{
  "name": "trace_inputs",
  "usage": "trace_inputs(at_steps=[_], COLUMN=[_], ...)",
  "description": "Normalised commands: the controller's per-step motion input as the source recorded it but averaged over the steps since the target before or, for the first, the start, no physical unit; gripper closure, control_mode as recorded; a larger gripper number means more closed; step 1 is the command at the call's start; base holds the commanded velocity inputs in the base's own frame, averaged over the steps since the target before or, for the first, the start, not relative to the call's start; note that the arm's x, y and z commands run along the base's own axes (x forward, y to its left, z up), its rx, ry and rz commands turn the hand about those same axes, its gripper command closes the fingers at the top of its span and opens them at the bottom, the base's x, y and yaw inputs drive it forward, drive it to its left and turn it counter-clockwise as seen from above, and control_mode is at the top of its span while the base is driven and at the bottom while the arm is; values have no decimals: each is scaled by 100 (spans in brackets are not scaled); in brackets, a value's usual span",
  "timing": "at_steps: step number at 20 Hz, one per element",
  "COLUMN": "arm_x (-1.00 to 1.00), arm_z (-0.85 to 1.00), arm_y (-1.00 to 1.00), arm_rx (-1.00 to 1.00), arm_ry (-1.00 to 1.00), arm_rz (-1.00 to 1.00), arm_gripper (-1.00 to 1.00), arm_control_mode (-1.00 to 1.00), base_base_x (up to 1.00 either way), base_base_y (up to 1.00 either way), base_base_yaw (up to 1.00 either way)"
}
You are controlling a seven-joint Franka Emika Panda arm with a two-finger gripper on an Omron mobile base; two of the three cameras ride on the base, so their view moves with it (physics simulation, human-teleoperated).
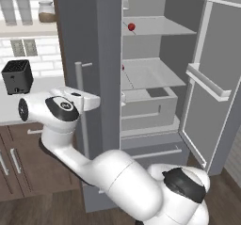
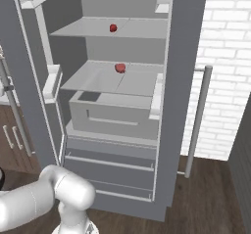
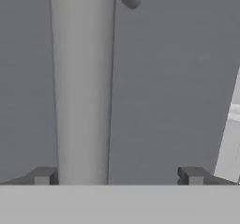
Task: Take the strawberry from the fridge and place it on top of the pancake, located on the dining counter.
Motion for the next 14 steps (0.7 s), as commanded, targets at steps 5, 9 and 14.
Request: trace_inputs(at_steps=[5,9,14], arm_x=[51,42,4], arm_z=[0,0,0], arm_y=[31,48,30], arm_rx=[0,0,0], arm_ry=[0,0,1], arm_rz=[-4,-20,-32], arm_gripper=[-100,-100,-100], arm_control_mode=[-100,-100,-100], base_base_x=[0,0,0], base_base_y=[0,0,0], base_base_yaw=[0,0,0])
